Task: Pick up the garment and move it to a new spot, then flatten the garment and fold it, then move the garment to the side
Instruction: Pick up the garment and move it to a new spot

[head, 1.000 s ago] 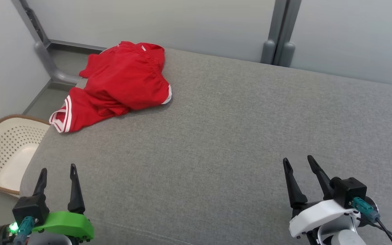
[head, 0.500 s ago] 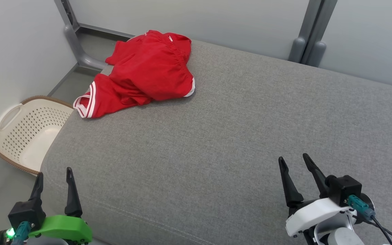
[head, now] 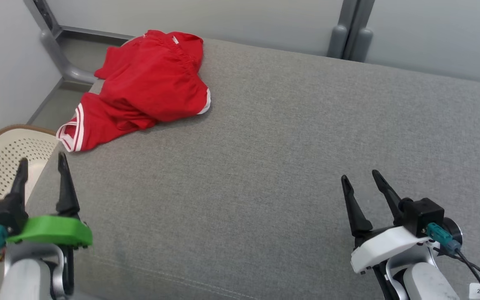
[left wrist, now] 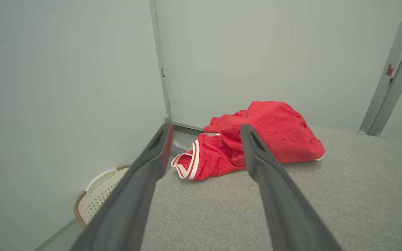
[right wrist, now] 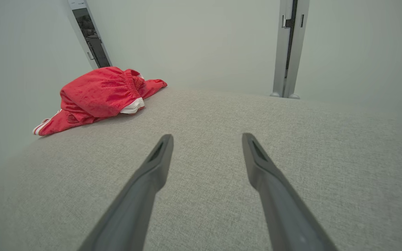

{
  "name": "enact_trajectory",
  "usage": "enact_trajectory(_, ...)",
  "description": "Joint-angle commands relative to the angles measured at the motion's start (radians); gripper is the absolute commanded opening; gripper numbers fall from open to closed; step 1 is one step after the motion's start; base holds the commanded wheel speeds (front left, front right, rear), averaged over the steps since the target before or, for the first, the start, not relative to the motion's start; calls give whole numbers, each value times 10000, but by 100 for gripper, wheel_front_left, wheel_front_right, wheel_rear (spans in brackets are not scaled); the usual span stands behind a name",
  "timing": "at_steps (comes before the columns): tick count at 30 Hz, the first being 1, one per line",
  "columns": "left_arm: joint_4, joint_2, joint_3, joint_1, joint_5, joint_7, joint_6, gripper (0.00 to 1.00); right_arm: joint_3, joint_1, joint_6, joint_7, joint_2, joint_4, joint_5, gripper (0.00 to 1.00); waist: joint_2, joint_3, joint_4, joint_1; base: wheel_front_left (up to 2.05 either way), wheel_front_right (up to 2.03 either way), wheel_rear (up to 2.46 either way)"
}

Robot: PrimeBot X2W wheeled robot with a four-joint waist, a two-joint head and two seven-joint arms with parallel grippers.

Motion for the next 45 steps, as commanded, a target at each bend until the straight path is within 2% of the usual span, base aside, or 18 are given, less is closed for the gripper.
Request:
enact_trajectory(1, 93, 194, 76, -621, -138, 31, -139, 100, -68, -203, 4, 56, -105, -118, -115, 100, 0, 707, -729, 0, 0, 0, 0)
enact_trajectory(11, 786, 1260, 405, -4103, -631, 413, -770, 100, -720, -993, 3, 90, -416, -820, -371, 100, 0, 2775, -2658, 0, 0, 0, 0)
enact_trajectory(17, 1626, 1943, 591, -5752, -966, 895, -1016, 100, -1176, -1243, 3, -35, -435, -1115, -470, 100, 0, 3748, -3502, 0, 0, 0, 0)
enact_trajectory(27, 4003, 2538, 541, -6808, -1464, 2335, -1256, 100, -1340, -1495, 3, -248, -438, -1157, -471, 100, 0, 4288, -3918, 0, 0, 0, 0)
enact_trajectory(37, 6157, 2375, 427, -6920, -2128, 3536, -1429, 100, -1251, -1619, 3, -175, -463, -1131, -567, 100, 0, 4278, -3944, 0, 0, 0, 0)
enact_trajectory(38, 6284, 2360, 386, -6926, -2151, 3567, -1459, 73, -1247, -1612, 3, -171, -471, -1133, -569, 100, 0, 4267, -3949, 0, 0, 0, 0)
enact_trajectory(39, 6365, 2366, 398, -6973, -2206, 3437, -1456, 0, -1241, -1603, 3, -167, -484, -1130, -569, 100, 0, 4247, -3951, 0, 0, 0, 0)
enact_trajectory(45, 6758, 2562, 242, -7250, -2063, 2628, -1523, 0, -1203, -1507, 3, -174, -468, -1049, -575, 100, 0, 4034, -3911, 0, 0, 0, 0)
